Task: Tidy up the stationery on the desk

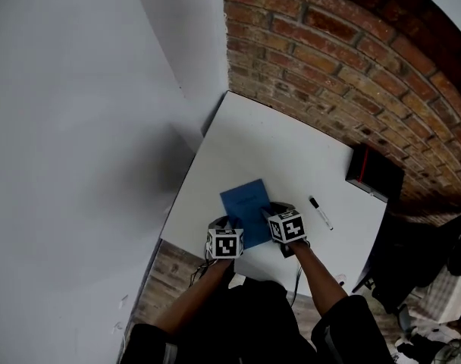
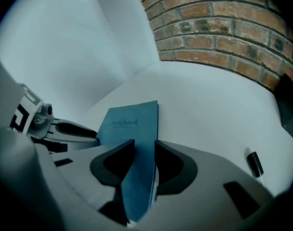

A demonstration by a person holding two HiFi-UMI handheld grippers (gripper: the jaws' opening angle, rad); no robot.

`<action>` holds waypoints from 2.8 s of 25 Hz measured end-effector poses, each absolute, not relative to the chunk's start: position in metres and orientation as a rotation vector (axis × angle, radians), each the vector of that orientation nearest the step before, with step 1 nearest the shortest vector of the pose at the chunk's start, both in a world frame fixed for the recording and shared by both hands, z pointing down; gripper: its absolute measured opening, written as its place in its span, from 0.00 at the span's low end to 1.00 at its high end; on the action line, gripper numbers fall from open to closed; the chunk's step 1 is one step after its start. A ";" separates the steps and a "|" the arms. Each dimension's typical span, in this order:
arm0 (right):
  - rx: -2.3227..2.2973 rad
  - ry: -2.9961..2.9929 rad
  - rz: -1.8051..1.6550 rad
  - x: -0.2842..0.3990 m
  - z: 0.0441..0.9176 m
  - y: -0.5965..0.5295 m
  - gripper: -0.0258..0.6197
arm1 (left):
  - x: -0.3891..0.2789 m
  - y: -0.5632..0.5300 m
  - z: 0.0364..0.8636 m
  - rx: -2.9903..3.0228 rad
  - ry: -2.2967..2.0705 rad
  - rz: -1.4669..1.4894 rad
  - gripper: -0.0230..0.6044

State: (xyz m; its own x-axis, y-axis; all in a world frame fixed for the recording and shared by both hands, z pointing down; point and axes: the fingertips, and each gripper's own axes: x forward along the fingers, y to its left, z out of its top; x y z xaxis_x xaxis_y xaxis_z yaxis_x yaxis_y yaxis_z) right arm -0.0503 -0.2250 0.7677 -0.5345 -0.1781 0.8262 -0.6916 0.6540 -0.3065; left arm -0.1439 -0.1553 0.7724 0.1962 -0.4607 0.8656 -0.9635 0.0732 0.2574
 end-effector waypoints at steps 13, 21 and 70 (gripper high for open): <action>0.947 -2.011 1.203 -0.043 0.770 -0.191 0.26 | -0.158 -0.220 0.765 1.819 -1.311 0.924 0.24; 1.035 -1.992 1.284 -0.039 0.770 -0.194 0.23 | -0.140 -0.232 0.762 1.889 -1.273 0.970 0.19; 1.273 -1.970 0.494 0.153 0.734 -0.234 0.10 | -0.093 -0.153 0.753 2.111 -1.068 0.969 0.06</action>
